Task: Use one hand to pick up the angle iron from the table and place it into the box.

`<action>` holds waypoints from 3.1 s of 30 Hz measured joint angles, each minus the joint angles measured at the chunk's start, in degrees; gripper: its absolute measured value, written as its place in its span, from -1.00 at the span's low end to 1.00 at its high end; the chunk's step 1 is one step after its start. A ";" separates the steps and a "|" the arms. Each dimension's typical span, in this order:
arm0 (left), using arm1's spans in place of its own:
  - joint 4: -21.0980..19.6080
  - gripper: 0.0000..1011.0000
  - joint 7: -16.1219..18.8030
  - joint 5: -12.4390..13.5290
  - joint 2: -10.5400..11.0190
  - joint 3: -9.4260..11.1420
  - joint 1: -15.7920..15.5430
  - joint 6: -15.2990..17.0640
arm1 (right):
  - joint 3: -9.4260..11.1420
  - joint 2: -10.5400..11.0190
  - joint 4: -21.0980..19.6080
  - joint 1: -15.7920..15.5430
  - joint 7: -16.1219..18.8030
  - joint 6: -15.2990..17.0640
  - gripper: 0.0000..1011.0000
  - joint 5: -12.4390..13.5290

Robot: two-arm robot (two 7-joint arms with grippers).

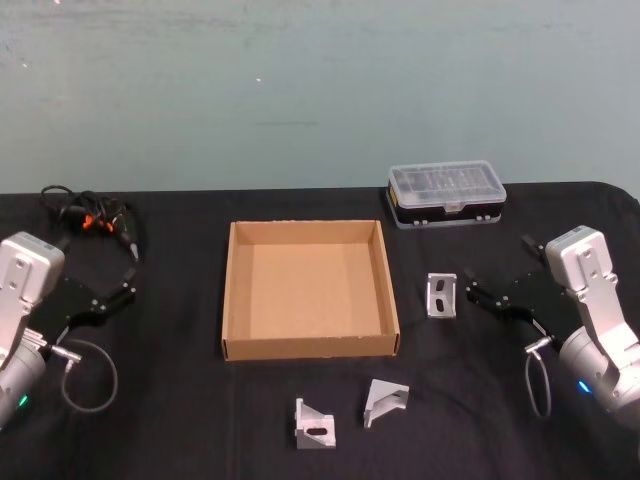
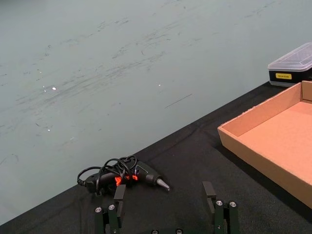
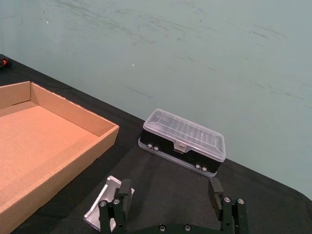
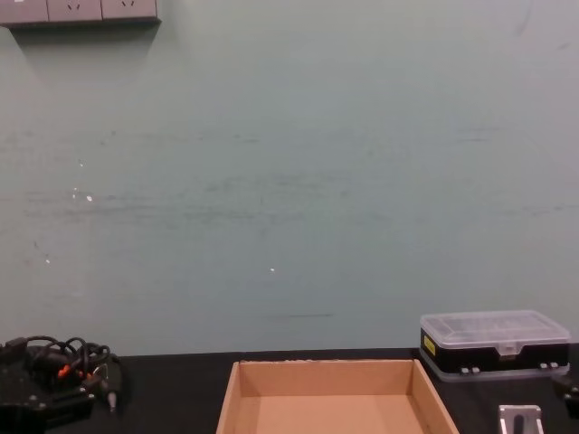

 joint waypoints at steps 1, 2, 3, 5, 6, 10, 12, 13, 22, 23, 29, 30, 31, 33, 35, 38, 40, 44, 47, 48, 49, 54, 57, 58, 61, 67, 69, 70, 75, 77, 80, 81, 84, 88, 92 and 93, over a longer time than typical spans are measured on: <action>0.00 0.98 0.00 0.00 0.00 0.00 0.00 0.00 | 0.00 0.00 0.00 0.00 0.00 0.00 0.98 0.00; 0.00 0.98 0.00 0.00 0.00 0.00 0.00 0.00 | 0.00 0.00 0.00 0.00 0.00 0.00 0.98 0.00; 0.00 0.98 0.00 0.00 0.00 0.00 0.00 0.00 | 0.00 0.00 0.00 0.00 0.00 0.00 0.98 0.00; 0.00 0.98 0.00 0.00 0.00 0.00 0.00 0.00 | 0.00 0.00 0.00 0.00 0.00 0.00 0.98 0.00; 0.00 0.98 0.00 0.00 0.00 0.00 0.00 0.00 | 0.00 0.00 0.00 0.00 0.00 0.00 0.98 0.00; 0.00 0.98 0.00 0.00 0.00 0.00 0.00 0.00 | 0.00 0.00 0.00 0.00 0.00 0.00 0.98 0.00; 0.00 0.98 0.00 0.00 0.00 0.00 0.00 0.00 | 0.00 0.00 0.00 0.00 0.00 0.00 0.98 0.00; 0.00 0.98 0.00 0.00 0.00 0.00 0.00 0.00 | 0.00 0.00 0.00 0.00 0.00 0.00 0.98 0.00; 0.00 0.98 0.00 0.00 0.00 0.00 0.00 0.00 | 0.00 0.00 0.00 0.00 0.00 0.00 0.98 0.00; 0.00 0.98 0.00 0.00 0.00 0.00 0.00 0.00 | 0.00 0.00 0.00 0.00 0.00 0.00 0.98 0.00; 0.00 0.98 0.00 0.00 0.00 0.00 0.00 0.00 | 0.00 0.00 0.00 0.00 0.00 0.00 0.98 0.00; 0.00 0.98 0.00 0.00 0.00 0.00 0.00 0.00 | 0.00 0.00 0.00 0.00 0.00 0.00 0.98 0.00; 0.00 0.98 0.00 0.00 0.00 0.00 0.00 0.00 | 0.00 0.00 0.00 0.00 0.00 0.00 0.98 0.00; 0.00 0.98 0.00 0.00 0.00 0.00 0.00 0.00 | 0.00 0.00 0.00 0.00 0.00 0.00 0.98 0.00; 0.00 0.98 0.00 0.00 0.00 0.00 0.00 0.00 | 0.00 0.00 0.00 0.00 0.00 0.00 0.98 0.00; 0.00 0.98 0.00 0.00 0.00 0.00 0.00 0.00 | 0.00 0.00 0.00 0.00 0.00 0.00 0.98 0.00; 0.00 0.98 0.00 0.00 0.00 0.00 0.00 0.00 | 0.00 0.00 0.00 0.00 0.00 0.00 0.98 0.00; 0.00 0.98 0.00 0.00 0.00 0.00 0.00 0.00 | 0.00 0.00 0.00 0.00 0.00 0.00 0.98 0.00; 0.00 0.98 0.00 0.00 0.00 0.00 0.00 0.00 | 0.13 0.00 -0.05 -0.11 0.43 -0.33 0.98 -0.14; 0.00 0.98 0.00 0.00 0.00 0.00 0.00 0.00 | 0.19 0.03 -0.11 -0.20 0.76 -0.57 0.98 -0.19; 0.00 0.98 0.00 0.00 0.00 0.00 0.00 0.00 | 0.26 0.08 -0.19 -0.29 1.13 -0.83 0.98 -0.22; 0.00 0.98 0.00 0.01 0.00 0.00 0.00 0.00 | 1.00 0.80 -1.13 -1.22 4.39 -3.27 0.98 0.31; 0.00 0.98 0.00 0.00 0.00 0.00 0.00 0.00 | 1.41 1.31 -1.63 -1.78 6.37 -4.51 0.98 1.09; 0.00 0.98 0.00 0.00 0.00 0.00 0.00 0.00 | 1.65 1.65 -1.96 -2.15 7.48 -5.07 0.98 1.52; 0.00 0.98 0.00 0.00 0.00 0.00 0.00 0.00 | 2.09 2.45 -2.88 -2.93 9.63 -5.90 0.98 2.34; 0.00 0.98 0.00 0.00 0.00 0.00 0.00 0.00 | 2.87 4.03 -4.53 -4.69 14.07 -7.47 0.98 4.04; 0.00 0.98 0.00 0.00 0.00 0.00 0.00 0.00 | 3.02 4.49 -4.93 -5.17 15.45 -8.04 0.98 4.55; 0.00 0.98 0.00 0.00 0.00 0.00 0.00 0.00 | 3.15 4.90 -5.21 -5.60 16.81 -8.59 0.98 5.06; 0.00 0.98 0.00 0.00 0.00 0.00 0.00 0.00 | 3.44 5.68 -5.31 -6.28 21.60 -9.95 0.98 7.64; 0.00 0.98 0.00 0.00 0.00 0.00 0.00 0.00 | 3.53 5.98 -5.02 -6.43 24.22 -10.49 0.98 8.91; 0.00 0.98 0.00 0.00 0.00 0.00 0.00 0.00 | 3.58 6.32 -4.49 -6.47 27.40 -10.92 0.98 10.32; 0.00 0.98 0.00 0.00 0.00 0.00 0.00 0.00 | 3.58 6.37 -4.39 -6.47 27.99 -10.96 0.98 10.52; 0.00 0.98 0.00 0.00 0.00 0.00 0.00 0.00 | 3.47 6.58 -3.80 -6.31 30.79 -11.14 0.98 11.20; 0.00 0.98 0.00 0.00 0.00 0.00 0.00 0.00 | 2.97 6.60 -2.79 -5.72 33.92 -11.16 0.98 11.53; 0.00 0.98 0.00 0.00 0.00 0.00 0.00 0.00 | 2.39 6.16 -1.66 -4.86 36.35 -10.91 0.98 11.52; 0.00 0.98 0.00 0.00 0.00 0.00 0.00 0.00 | 2.11 5.86 -1.18 -4.42 37.32 -10.62 0.98 11.50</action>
